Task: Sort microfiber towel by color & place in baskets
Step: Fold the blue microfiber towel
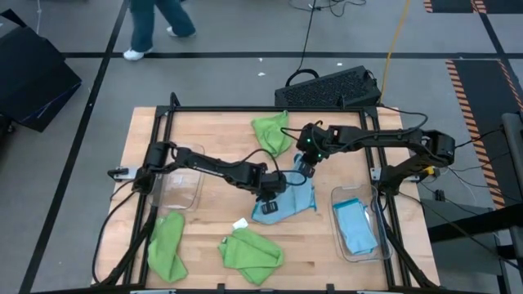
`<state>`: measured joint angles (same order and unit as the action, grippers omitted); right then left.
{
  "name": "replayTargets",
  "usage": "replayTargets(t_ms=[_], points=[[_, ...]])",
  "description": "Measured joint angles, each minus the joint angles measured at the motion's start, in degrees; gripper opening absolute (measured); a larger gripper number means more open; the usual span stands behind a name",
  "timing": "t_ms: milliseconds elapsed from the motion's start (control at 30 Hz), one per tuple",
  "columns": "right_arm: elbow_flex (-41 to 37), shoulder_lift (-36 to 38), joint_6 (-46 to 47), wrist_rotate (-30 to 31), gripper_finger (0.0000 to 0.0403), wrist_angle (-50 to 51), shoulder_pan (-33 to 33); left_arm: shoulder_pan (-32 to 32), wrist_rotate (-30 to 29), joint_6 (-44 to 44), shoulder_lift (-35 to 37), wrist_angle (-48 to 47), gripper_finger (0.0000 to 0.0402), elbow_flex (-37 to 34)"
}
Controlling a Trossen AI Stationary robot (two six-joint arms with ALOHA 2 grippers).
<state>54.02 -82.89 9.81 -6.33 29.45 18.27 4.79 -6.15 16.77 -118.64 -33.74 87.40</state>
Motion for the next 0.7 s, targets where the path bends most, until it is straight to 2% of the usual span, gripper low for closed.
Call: replayTargets(t_ms=[133, 267, 533, 700], points=[[0.0, 0.0, -0.5, -0.3, 0.0, 0.1, 0.0, -0.3, 2.8, 2.1, -0.4, 4.4, 0.0088, -0.1], [0.0, 0.0, -1.6, -1.5, 0.0, 0.6, 0.0, -0.1, 3.0, 5.1, -2.2, 6.8, 0.0088, -1.2], [0.0, 0.0, -2.4, -1.5, 0.0, 0.5, 0.0, 1.3, -3.8, 6.1, -5.7, 5.6, 0.0088, -1.2], [0.0, 0.0, -3.0, -1.5, 0.0, 0.5, 0.0, 1.5, -4.0, 6.2, -6.2, 4.5, 0.0088, -1.2]])
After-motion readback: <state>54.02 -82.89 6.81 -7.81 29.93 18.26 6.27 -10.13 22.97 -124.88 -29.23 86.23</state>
